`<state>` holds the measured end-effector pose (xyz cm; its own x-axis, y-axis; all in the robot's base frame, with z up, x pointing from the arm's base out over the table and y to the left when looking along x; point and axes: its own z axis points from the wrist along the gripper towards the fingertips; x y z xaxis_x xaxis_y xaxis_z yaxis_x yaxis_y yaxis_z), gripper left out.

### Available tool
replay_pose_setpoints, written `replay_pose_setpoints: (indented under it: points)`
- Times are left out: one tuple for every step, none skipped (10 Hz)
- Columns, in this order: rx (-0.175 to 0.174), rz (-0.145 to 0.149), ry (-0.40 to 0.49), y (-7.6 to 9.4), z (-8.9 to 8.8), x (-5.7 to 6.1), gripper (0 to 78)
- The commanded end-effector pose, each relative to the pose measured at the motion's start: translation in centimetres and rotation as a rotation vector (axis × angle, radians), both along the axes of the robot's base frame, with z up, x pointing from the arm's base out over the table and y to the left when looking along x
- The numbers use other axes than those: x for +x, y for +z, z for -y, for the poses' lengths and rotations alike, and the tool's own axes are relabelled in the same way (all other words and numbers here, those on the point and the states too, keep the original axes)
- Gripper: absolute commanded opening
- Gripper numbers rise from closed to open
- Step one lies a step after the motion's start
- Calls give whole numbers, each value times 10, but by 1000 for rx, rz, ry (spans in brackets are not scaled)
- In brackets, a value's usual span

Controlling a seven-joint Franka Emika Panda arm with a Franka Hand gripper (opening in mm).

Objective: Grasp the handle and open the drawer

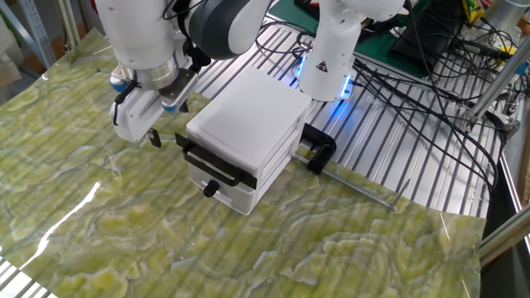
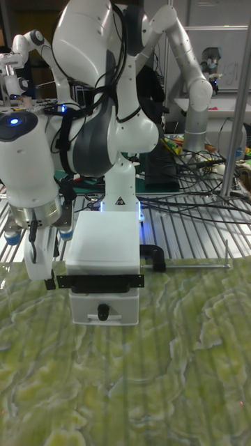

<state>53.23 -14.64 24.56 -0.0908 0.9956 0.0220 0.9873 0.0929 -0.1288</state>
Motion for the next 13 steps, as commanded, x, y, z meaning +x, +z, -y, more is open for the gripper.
replay_pose_setpoints:
  points:
    - [-4, 112, 38, -9, -9, -12, 775]
    - [-3, 117, 38, -8, -9, -12, 775]
    - [-4, 117, 35, -8, -9, -12, 775]
    - [-5, 117, 33, -8, -9, -12, 775]
    - [-8, 124, 21, -8, -9, -12, 775]
    - [-8, 124, 21, -8, -9, -12, 775]
    - [-3, 124, 20, -8, -9, -12, 775]
    - [-1, 124, 22, -9, -9, -13, 775]
    - [0, 122, 24, -9, -10, -12, 775]
    - [-3, 115, 27, -12, -11, -11, 775]
    - [-4, 112, 28, -14, -11, -10, 775]
    - [-13, 110, 26, -22, -14, -7, 775]
    - [-12, 110, 30, -26, -15, -6, 775]
